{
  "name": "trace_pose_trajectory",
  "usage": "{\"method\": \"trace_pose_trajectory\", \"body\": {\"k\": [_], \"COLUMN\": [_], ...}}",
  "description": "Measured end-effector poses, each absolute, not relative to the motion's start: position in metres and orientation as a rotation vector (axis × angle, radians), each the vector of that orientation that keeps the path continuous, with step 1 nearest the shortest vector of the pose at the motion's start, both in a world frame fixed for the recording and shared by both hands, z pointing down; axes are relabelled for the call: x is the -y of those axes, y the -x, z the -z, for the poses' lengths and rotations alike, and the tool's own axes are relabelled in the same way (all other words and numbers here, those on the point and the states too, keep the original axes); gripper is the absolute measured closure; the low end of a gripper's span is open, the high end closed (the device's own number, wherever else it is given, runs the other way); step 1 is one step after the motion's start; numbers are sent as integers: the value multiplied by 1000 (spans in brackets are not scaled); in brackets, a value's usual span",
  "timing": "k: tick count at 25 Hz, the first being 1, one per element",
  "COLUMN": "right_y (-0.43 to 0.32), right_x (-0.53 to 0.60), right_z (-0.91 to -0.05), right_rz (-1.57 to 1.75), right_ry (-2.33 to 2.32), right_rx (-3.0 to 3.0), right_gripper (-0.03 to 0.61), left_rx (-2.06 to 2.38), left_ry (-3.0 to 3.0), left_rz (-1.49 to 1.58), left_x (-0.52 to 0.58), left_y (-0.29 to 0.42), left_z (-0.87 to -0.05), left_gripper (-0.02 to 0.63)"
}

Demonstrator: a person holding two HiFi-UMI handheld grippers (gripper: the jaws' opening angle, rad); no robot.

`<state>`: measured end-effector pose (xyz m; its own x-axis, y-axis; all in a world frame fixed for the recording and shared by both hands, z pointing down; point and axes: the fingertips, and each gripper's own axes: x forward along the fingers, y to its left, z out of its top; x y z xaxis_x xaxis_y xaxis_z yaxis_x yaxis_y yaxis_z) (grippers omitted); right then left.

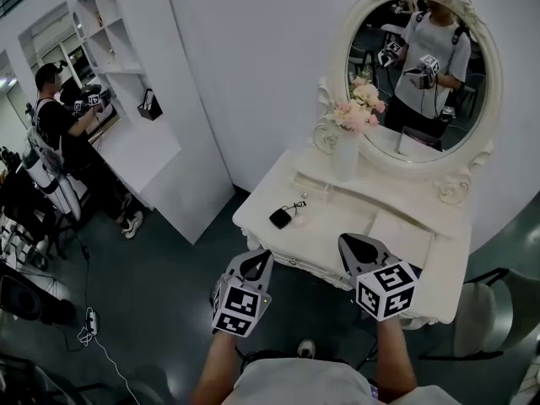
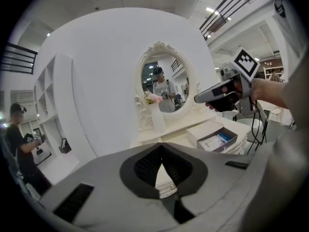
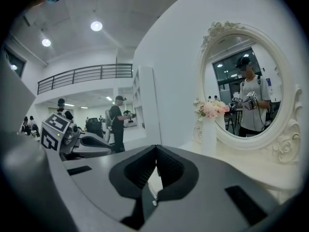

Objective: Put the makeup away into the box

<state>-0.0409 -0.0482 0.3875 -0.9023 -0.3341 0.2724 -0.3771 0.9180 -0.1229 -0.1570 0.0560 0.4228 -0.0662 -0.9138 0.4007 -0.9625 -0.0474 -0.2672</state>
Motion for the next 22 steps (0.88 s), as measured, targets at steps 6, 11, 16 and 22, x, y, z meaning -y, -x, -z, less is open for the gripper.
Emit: {"method": "trace_pose_trajectory", "body": {"k": [6, 11, 16, 22], "right_y": [54, 67, 92, 122], "right_x": [68, 79, 97, 122], "right_z": [-395, -412, -427, -433], "right_rz": [-240, -256, -247, -173], "right_ry": [-530, -508, -520, -559], "right_rx": [2831, 2798, 2753, 2719], "right_gripper": [577, 577, 577, 577], "left_rx": [2096, 2076, 2027, 1966], "left_ry": [-2010, -1993, -2019, -2073], "left_rz": [-786, -772, -761, -769], "left_x": [-43, -25, 4, 46], "left_y": [174, 189, 210, 241], "left_z": [-434, -448, -463, -469], "left_gripper": [615, 615, 609, 606]}}
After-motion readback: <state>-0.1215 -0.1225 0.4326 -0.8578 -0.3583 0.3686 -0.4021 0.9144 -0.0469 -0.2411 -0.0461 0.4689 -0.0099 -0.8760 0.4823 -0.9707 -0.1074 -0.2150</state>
